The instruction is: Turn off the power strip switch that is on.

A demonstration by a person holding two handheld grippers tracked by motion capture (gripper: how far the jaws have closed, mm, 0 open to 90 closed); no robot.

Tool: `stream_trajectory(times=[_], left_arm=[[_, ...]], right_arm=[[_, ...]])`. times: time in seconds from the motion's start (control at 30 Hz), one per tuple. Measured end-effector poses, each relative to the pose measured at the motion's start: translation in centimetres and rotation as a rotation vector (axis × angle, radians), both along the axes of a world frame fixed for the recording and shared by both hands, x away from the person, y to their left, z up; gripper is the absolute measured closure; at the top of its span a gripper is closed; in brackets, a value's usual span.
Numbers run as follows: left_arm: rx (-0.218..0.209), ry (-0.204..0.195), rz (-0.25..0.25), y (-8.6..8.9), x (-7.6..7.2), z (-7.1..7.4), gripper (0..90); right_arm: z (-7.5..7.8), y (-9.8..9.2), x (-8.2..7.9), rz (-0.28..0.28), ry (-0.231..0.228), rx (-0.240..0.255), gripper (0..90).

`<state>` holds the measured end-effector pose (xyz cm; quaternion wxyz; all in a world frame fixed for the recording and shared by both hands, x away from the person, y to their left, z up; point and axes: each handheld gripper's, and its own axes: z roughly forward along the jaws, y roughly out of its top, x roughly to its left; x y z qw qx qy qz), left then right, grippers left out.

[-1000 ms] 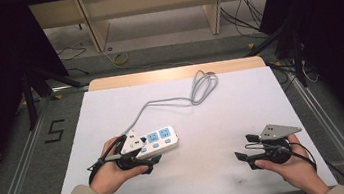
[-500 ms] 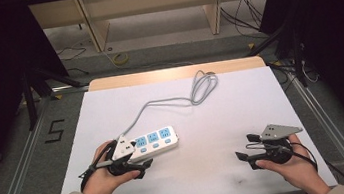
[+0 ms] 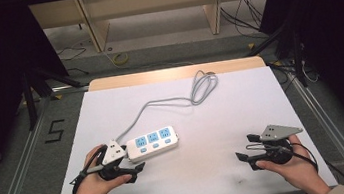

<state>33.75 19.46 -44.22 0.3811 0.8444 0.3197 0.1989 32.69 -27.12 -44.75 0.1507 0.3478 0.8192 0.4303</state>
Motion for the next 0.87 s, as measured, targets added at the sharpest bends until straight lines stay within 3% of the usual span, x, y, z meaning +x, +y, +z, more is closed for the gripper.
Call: stream_trajectory(times=[0.4,0.73,0.87], left_arm=[[0.022,-0.011,0.021,0.8,-1.1,-0.7,15.6],[0.033,-0.011,0.014,0.6,-1.1,-0.9,15.6],[0.017,-0.036,0.009,-0.3,-1.0,-0.4,15.7]], right_arm=[[0.0,0.0,0.0,0.000,-0.003,-0.003,23.8],[0.0,-0.2,0.1,-0.001,-0.004,-0.001,23.7],[0.0,-0.2,0.2,-0.005,-0.003,0.010,23.6]])
